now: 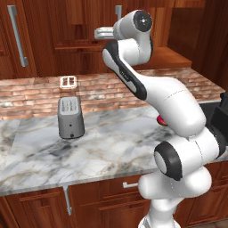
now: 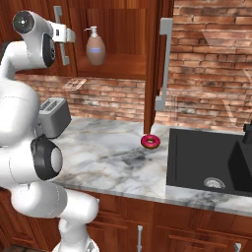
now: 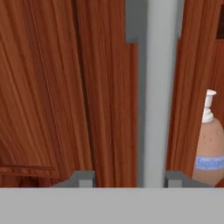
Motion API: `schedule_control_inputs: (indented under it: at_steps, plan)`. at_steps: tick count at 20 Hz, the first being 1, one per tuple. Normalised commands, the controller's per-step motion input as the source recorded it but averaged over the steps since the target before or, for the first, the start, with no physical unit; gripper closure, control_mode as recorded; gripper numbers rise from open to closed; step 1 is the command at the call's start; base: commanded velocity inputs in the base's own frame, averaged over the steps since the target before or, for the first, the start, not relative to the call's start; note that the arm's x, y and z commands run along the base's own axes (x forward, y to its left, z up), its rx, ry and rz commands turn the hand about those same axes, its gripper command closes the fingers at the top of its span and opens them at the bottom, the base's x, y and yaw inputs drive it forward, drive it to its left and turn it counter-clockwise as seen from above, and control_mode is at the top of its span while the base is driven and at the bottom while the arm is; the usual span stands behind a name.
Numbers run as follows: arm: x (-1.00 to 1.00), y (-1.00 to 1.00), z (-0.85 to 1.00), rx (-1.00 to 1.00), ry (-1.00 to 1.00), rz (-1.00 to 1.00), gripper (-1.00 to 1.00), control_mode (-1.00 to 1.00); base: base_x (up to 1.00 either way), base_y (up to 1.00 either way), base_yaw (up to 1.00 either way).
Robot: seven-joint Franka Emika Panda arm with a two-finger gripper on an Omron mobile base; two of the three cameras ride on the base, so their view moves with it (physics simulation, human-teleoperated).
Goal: Pick the sponge and soap dispenser from the cabinet and place them on the counter.
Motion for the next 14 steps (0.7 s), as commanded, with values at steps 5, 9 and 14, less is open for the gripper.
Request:
schedule_control_inputs:
  at_steps: [5,9,14]
  plan:
    - [0.24,0.0,-0.23,0.03,0.13,0.02,1.0,-1.0,0.0,0.0,0.0]
    - [0.04,0.16,-0.34,0.03,0.08,0.0,1.0,-1.0,0.0,0.0,0.0]
    - [-0.01,0.45,-0.44,0.02,0.05,0.0,1.0,-1.0,0.0,0.0,0.0]
